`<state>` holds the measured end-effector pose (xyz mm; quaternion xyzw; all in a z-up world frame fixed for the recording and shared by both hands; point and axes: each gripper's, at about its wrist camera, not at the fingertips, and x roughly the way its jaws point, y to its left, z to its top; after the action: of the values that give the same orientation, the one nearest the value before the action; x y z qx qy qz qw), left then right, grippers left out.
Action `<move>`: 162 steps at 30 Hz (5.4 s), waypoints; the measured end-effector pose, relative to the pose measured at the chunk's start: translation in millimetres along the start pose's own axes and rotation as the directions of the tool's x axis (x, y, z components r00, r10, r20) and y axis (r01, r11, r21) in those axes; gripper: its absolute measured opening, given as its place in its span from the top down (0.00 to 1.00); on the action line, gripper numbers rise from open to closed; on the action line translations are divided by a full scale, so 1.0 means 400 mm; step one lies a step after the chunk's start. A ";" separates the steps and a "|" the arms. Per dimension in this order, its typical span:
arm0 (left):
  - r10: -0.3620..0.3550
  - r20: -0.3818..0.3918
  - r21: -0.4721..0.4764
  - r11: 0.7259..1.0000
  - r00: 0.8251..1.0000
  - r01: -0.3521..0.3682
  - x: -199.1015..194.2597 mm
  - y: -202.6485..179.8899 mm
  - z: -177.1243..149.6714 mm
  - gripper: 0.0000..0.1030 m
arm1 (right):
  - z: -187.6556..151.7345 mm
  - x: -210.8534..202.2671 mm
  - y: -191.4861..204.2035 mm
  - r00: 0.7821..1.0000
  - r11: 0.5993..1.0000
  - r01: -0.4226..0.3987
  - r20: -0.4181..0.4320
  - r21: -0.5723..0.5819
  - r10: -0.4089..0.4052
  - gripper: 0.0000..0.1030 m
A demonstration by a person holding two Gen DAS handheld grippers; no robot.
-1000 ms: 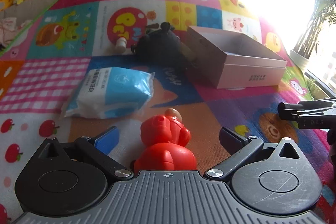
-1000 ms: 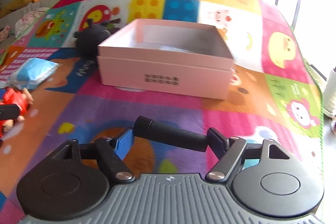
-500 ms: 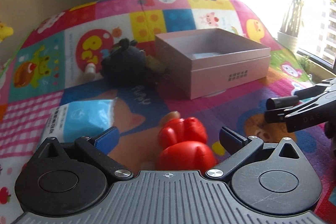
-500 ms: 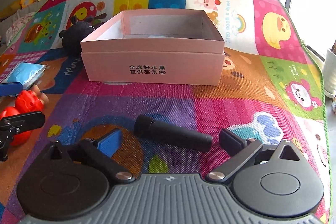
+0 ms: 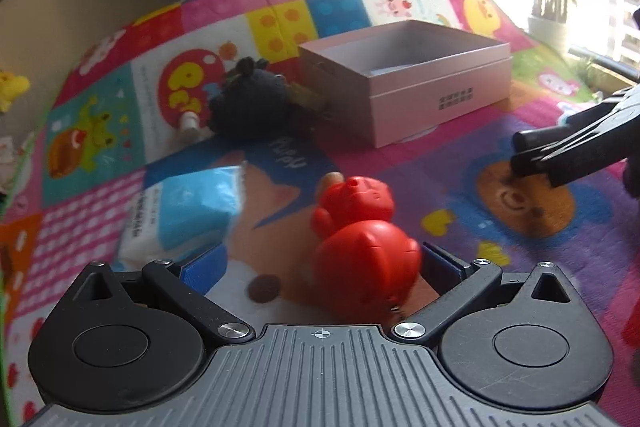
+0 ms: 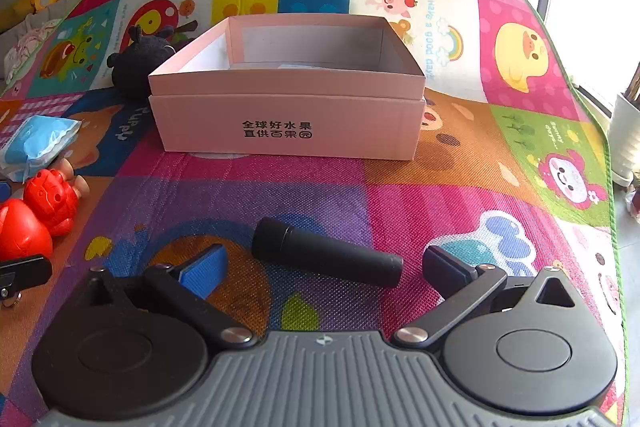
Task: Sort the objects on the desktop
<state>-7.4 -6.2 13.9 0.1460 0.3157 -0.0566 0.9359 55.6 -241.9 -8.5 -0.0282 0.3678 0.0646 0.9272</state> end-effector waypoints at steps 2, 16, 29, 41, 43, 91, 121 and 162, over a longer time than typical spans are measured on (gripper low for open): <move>0.074 -0.015 0.013 0.997 0.997 -0.073 0.002 0.021 -0.007 0.00 | 0.000 0.000 -0.001 1.000 1.000 -0.002 -0.001 0.003 0.002 0.00; -0.070 -0.063 -0.384 0.922 0.996 0.041 -0.011 0.110 -0.017 0.00 | 0.001 0.001 0.001 1.000 1.000 -0.004 -0.003 0.006 0.004 0.00; -0.028 -0.024 -0.274 0.962 0.999 0.020 0.085 0.040 0.055 0.00 | 0.001 0.001 -0.002 1.000 1.000 -0.006 -0.003 0.006 0.006 0.00; -0.033 0.012 -0.075 0.997 0.999 0.033 0.125 0.030 0.058 0.00 | 0.000 0.002 0.000 1.000 1.000 -0.006 -0.003 0.004 0.006 0.00; -0.029 0.017 -0.073 0.997 0.999 0.030 0.123 0.026 0.054 0.00 | -0.001 0.002 0.000 1.000 1.000 -0.006 -0.002 0.004 0.006 0.00; -0.014 -0.108 -0.402 0.915 0.994 -0.031 0.035 0.152 0.008 0.00 | -0.012 -0.019 0.026 1.000 1.000 0.011 0.018 -0.002 -0.011 0.05; -0.147 -0.078 -0.201 0.971 0.986 0.128 0.079 0.034 0.010 0.00 | -0.011 -0.019 0.050 0.991 0.988 -0.129 -0.041 -0.085 0.126 0.00; -0.161 0.041 -0.141 0.976 0.986 0.165 -0.038 0.033 0.020 0.45 | 0.038 -0.067 0.043 0.999 0.998 -0.019 -0.029 0.058 0.021 0.26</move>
<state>-12.2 4.1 32.5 0.0509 0.3162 -0.1124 0.9406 44.1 -226.1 20.9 0.0014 0.3833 0.0626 0.9215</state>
